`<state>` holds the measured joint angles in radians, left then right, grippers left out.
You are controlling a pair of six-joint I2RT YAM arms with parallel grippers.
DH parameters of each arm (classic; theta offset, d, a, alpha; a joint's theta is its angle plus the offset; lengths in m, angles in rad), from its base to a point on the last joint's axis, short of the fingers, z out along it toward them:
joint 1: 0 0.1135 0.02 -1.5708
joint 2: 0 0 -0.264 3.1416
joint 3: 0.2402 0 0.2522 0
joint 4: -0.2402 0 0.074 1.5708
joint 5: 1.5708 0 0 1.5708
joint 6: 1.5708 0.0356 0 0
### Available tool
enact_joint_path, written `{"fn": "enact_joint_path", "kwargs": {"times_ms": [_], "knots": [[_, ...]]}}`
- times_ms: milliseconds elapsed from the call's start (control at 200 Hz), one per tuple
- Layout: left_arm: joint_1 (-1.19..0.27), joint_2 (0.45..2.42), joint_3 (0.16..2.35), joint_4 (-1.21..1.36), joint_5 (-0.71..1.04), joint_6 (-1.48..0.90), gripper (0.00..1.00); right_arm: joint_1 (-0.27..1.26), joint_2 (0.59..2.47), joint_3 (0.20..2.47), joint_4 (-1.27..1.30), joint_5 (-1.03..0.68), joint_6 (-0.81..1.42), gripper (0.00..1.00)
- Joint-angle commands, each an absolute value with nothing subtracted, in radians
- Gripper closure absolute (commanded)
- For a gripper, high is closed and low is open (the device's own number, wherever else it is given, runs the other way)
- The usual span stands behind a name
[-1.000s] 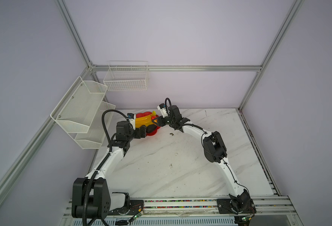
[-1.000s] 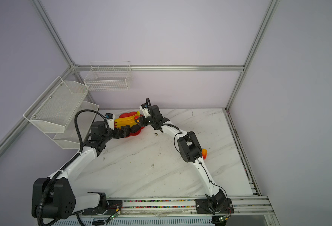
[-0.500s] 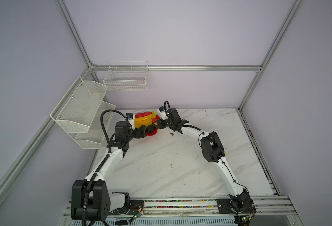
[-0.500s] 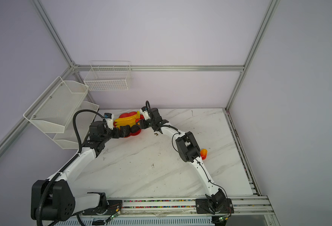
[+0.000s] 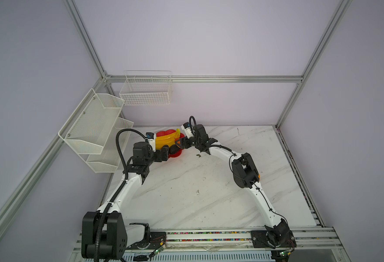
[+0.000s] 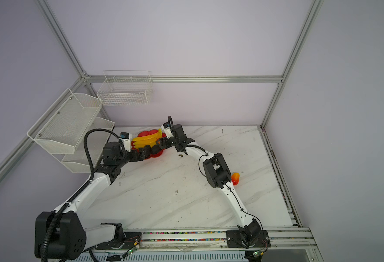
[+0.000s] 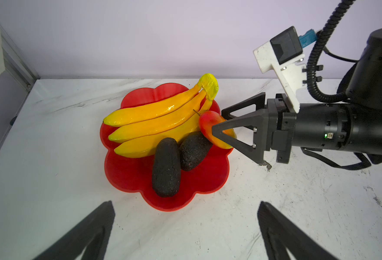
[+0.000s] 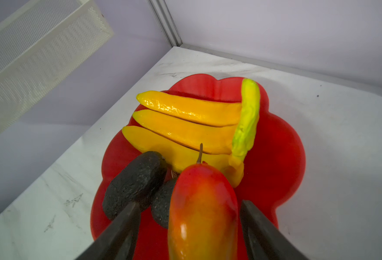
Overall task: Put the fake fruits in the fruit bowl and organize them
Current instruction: 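Move the right gripper to the second mango, grasp and lift it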
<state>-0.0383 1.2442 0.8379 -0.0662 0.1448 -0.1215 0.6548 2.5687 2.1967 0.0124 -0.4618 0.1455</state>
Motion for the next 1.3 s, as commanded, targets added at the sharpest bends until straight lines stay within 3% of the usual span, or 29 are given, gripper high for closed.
{"fn": "enact_joint_path", "kwargs": {"times_ms": [0,145,260,475,665,910,1135,1295], "knots": [[-0.029,1.21,0.799,0.006,0.225,-0.153,0.0,0.66,2.436,2.101,0.034,-0.398,0.125,0.17],[-0.03,1.214,0.811,0.013,0.367,-0.113,0.0,0.647,2.183,1.809,0.072,-0.303,0.114,0.09],[-0.096,1.212,0.87,-0.083,0.449,-0.074,0.0,0.612,1.942,1.533,0.022,-0.068,0.264,0.07],[-0.365,1.274,0.939,-0.225,0.469,0.104,0.0,0.453,1.651,1.191,-0.513,0.308,0.64,0.07],[-0.432,1.305,0.863,0.032,0.665,-0.047,0.0,0.408,1.482,0.999,-0.655,0.377,0.8,0.08],[-0.45,1.291,0.846,0.044,0.687,-0.031,0.0,0.361,1.323,0.835,-0.722,0.385,0.888,0.09],[-0.47,1.267,0.843,0.043,0.663,-0.026,0.0,0.32,1.355,0.838,-0.603,0.351,0.791,0.11],[-0.469,1.251,0.841,0.024,0.629,0.0,0.0,0.29,1.42,0.826,-0.528,0.319,0.74,0.18]]}}
